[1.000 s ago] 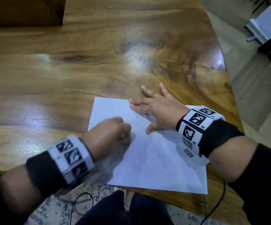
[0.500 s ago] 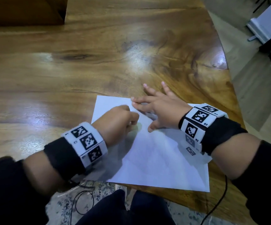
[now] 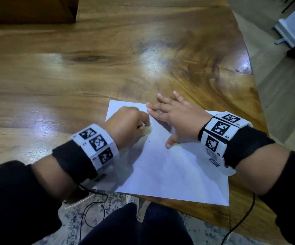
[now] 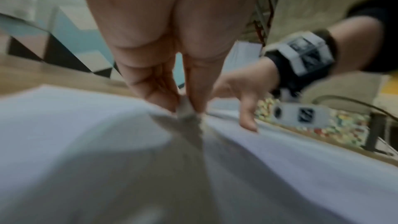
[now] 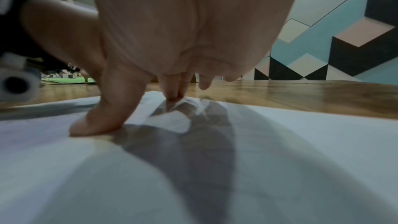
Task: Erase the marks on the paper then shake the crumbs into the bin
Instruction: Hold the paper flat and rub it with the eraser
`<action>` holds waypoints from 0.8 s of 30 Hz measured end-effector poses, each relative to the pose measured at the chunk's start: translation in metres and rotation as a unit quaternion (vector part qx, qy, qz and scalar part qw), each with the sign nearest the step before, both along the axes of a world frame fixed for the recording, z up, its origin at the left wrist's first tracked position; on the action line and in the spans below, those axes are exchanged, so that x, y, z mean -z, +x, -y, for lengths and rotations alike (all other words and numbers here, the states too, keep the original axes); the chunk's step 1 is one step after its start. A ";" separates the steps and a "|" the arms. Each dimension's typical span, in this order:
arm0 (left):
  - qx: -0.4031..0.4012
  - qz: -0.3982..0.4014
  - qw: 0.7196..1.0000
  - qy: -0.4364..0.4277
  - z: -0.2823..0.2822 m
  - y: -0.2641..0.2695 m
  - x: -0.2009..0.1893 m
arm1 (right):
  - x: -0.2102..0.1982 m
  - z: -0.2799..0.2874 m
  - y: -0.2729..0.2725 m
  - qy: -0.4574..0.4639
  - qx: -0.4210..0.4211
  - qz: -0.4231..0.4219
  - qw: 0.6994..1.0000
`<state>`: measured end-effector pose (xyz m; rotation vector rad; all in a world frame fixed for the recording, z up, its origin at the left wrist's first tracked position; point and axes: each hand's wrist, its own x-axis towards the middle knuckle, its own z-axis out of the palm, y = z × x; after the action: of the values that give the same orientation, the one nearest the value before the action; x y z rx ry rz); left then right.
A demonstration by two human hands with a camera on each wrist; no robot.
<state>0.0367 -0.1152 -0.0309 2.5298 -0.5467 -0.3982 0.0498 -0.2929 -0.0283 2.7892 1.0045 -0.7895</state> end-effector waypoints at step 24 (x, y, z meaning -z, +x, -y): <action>0.072 -0.048 0.996 -0.020 -0.028 -0.037 0.011 | 0.000 0.002 0.000 -0.014 -0.005 0.009 1.000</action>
<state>-0.0001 -0.0876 -0.0417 2.4251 -0.6961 -0.5535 0.0498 -0.2954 -0.0284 2.7596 0.9956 -0.7714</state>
